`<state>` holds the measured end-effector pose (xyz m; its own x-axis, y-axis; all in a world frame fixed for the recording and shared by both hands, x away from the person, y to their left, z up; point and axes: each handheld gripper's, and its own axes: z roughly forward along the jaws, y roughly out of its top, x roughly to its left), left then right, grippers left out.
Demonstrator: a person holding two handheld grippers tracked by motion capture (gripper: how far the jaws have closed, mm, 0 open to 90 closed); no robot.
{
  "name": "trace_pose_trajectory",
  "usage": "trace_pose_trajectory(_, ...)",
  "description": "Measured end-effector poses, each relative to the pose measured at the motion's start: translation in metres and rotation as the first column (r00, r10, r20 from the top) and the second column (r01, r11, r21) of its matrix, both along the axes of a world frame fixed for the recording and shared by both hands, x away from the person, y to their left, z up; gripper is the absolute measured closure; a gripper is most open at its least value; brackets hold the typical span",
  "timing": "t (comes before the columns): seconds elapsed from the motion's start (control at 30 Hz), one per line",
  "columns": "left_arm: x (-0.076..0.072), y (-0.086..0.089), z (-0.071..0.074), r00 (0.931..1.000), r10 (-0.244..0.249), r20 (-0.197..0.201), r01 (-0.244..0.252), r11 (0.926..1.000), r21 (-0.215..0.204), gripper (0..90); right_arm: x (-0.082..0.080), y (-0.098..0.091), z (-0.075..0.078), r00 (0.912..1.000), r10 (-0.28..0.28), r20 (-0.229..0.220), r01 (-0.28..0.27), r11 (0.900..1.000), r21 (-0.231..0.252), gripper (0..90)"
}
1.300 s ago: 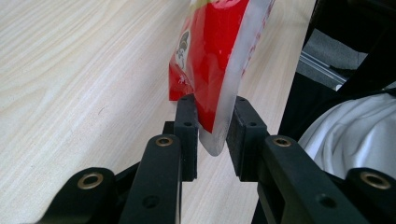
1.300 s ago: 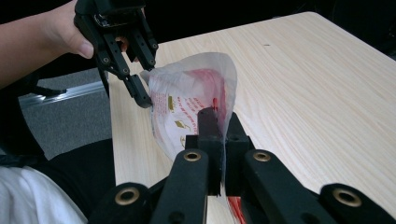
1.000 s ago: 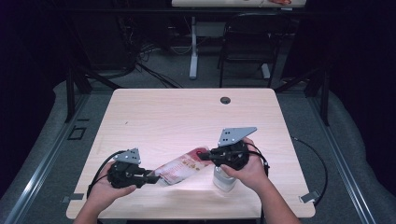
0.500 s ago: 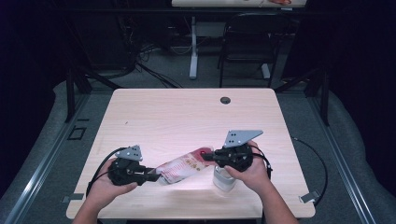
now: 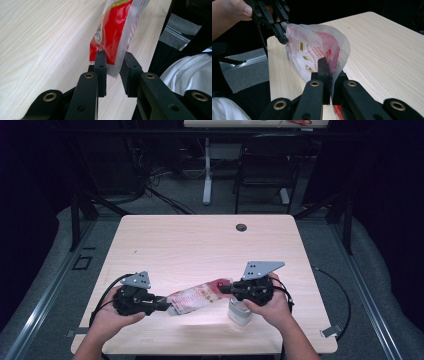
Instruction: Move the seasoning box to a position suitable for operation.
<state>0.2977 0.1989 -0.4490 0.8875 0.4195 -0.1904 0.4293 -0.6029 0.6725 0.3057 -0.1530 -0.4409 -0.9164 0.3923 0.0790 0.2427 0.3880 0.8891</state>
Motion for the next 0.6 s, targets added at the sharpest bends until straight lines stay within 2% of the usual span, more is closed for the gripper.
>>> trace_pose_trajectory(0.23,0.001,0.000,0.007,0.9999,-0.004,0.011,0.004,1.0000,-0.003,76.7,-0.001,-0.003,0.001,1.0000,-0.004,-0.003,0.004,1.0000,0.003,89.6)
trace_pose_trajectory(0.6,0.002,-0.002,0.014,0.9997,-0.018,0.016,0.018,0.9997,0.015,76.9,-0.003,-0.006,0.002,0.9998,-0.005,-0.018,0.005,0.9999,0.014,89.6)
